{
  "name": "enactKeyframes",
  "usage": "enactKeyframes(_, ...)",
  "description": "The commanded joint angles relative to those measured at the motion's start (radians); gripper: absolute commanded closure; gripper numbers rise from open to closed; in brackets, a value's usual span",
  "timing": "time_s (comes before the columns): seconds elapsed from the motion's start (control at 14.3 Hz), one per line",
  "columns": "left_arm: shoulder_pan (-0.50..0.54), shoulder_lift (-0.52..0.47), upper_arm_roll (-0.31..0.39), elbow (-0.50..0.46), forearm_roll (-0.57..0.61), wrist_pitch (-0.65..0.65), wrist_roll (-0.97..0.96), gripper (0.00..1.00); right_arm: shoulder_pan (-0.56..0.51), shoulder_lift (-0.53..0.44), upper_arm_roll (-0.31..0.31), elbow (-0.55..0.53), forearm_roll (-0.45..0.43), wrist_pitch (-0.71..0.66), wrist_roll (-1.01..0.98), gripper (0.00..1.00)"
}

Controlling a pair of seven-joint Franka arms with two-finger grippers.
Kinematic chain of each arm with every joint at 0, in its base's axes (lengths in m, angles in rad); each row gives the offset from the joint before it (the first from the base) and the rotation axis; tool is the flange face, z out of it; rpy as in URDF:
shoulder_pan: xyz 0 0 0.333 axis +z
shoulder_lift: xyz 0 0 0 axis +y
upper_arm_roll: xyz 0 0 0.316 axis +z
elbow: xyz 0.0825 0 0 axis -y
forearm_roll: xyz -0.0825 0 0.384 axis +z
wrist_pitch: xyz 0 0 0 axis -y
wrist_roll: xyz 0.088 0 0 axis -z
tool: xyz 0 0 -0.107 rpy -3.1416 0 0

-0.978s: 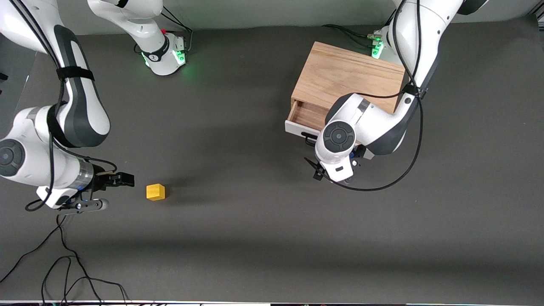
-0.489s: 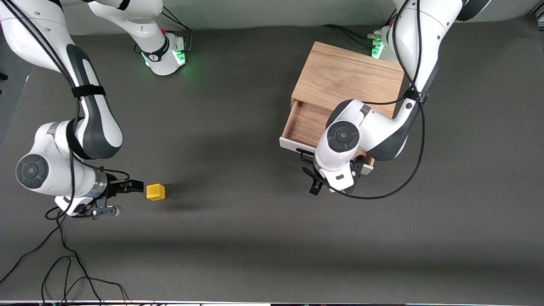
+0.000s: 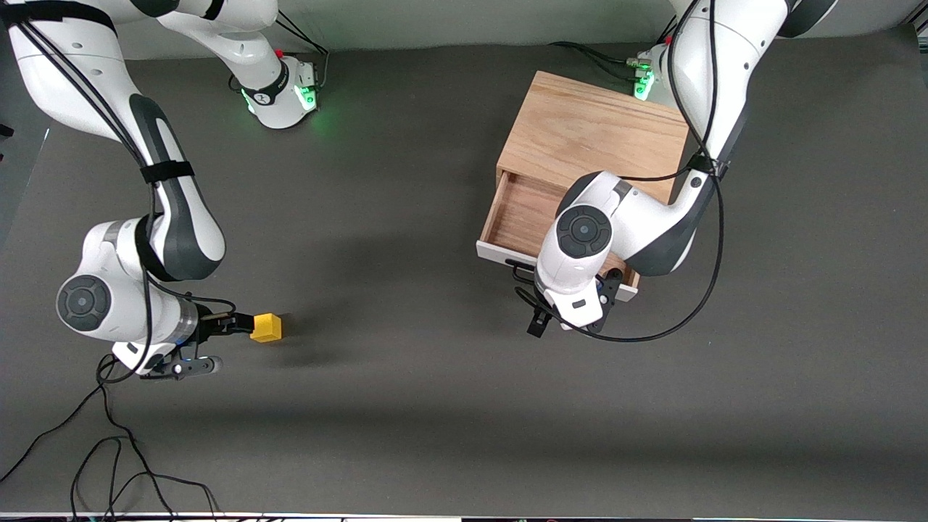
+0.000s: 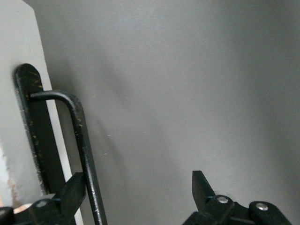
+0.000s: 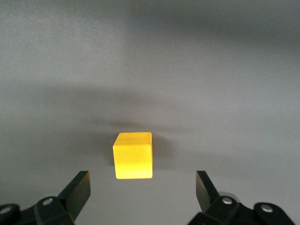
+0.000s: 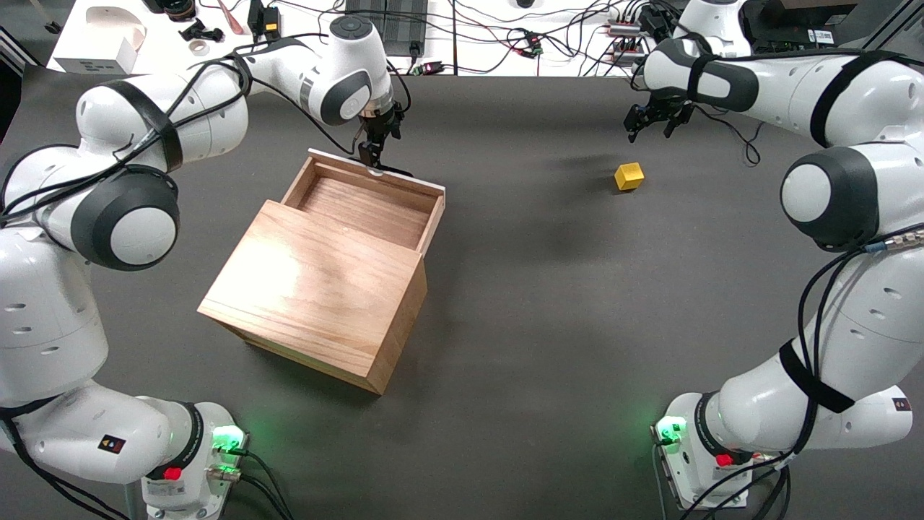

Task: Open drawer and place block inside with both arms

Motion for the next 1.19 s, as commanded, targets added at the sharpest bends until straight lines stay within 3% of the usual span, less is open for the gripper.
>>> enactKeyframes(0.0, -0.007, 0.038, 0.003, 0.069, 0.044, 0.057, -0.004, 0.0, 0.01, 0.022, -0.002, 0.006, -0.023, 0.015, 0.021, 0.0)
enactKeyframes(0.35, 0.012, 0.006, 0.003, 0.142, 0.055, -0.016, 0.038, 0.0, 0.01, 0.049, -0.002, 0.005, -0.013, 0.018, 0.023, 0.0)
enactKeyframes(0.91, 0.257, -0.263, -0.007, 0.132, -0.121, -0.581, 0.711, 0.0, 0.003, 0.095, -0.004, -0.011, 0.048, 0.07, 0.078, 0.0)
enactKeyframes(1.12, 0.33, -0.349, -0.003, 0.076, -0.124, -0.674, 0.929, 0.0, 0.009, 0.101, -0.005, -0.031, 0.048, 0.094, 0.104, 0.0)
